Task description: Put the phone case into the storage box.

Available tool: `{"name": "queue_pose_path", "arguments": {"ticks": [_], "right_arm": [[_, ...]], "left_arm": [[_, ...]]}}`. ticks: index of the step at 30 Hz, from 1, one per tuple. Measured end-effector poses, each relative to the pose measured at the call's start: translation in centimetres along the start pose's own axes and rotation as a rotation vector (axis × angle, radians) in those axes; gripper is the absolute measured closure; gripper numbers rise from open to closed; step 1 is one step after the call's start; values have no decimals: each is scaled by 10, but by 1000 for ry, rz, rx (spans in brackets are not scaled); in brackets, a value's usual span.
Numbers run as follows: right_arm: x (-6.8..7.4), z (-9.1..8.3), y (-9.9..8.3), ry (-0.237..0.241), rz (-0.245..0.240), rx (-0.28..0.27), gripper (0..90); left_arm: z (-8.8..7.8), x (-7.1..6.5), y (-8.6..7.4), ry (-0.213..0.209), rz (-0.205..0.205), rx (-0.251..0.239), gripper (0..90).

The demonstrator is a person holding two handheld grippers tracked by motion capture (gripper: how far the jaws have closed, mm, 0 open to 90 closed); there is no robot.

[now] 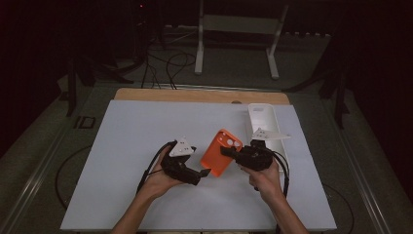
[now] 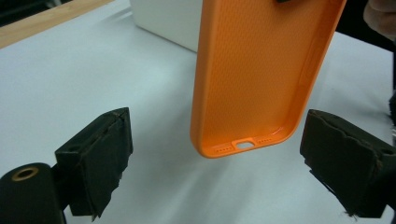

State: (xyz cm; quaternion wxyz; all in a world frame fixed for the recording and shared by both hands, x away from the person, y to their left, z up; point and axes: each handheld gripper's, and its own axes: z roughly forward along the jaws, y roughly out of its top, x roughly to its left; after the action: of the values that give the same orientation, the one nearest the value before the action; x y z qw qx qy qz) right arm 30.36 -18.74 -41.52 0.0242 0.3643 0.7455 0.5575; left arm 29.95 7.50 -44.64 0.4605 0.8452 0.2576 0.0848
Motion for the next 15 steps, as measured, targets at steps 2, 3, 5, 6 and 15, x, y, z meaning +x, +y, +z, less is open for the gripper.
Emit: {"name": "queue_pose_path", "arguments": {"ticks": [2,3,5,6,15], "right_arm": [[1,0,0,8,-6,-3,838],[2,0,0,14,-7,-5,838],[3,0,1,26,-16,-11,838],[4,0,1,31,-16,-11,838],[10,1,4,68,-69,-17,840]], "left_arm": [[0,0,0,-8,-2,-6,117],[0,0,-1,-17,-5,-8,124],[0,0,-1,-30,-5,-13,148],[1,-1,-1,-35,-6,-17,152],[1,-2,-1,-96,14,-30,226]]}}
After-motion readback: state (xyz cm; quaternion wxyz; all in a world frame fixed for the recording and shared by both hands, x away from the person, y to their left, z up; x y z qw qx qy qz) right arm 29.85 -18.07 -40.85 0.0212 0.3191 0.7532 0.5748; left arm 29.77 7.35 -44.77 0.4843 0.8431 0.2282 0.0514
